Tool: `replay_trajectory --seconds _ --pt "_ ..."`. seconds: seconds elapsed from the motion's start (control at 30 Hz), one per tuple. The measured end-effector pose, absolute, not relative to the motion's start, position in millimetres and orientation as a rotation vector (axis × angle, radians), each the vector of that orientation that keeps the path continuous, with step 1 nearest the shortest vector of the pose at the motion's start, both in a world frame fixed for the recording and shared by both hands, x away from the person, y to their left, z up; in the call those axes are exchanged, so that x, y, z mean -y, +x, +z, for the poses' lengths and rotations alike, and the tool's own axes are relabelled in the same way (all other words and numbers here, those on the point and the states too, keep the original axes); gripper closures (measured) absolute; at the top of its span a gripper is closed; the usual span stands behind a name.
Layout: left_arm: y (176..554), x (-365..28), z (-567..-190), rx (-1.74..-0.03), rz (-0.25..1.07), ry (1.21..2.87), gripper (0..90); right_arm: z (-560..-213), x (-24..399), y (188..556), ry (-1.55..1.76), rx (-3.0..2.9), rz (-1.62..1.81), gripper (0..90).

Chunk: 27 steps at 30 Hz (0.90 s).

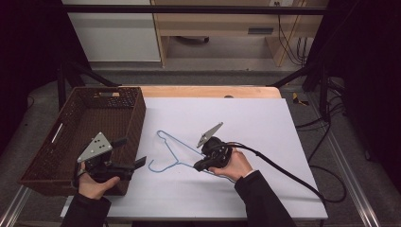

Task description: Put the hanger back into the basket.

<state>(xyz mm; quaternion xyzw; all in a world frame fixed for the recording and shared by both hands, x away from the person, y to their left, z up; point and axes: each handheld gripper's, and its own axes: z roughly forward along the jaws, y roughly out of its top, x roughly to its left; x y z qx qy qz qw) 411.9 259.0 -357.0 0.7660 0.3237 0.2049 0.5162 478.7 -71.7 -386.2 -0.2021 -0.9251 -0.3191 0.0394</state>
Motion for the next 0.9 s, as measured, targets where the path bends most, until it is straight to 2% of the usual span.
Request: replay_trajectory --seconds 0.33,0.9 --pt "396 -258 -369 -0.756 0.484 1.911 3.4 -382 77 481 -0.638 2.828 -1.017 87.6" --pt "407 -203 -410 -0.716 0.412 2.082 5.5 -382 84 481 -0.648 2.811 -1.053 87.6"
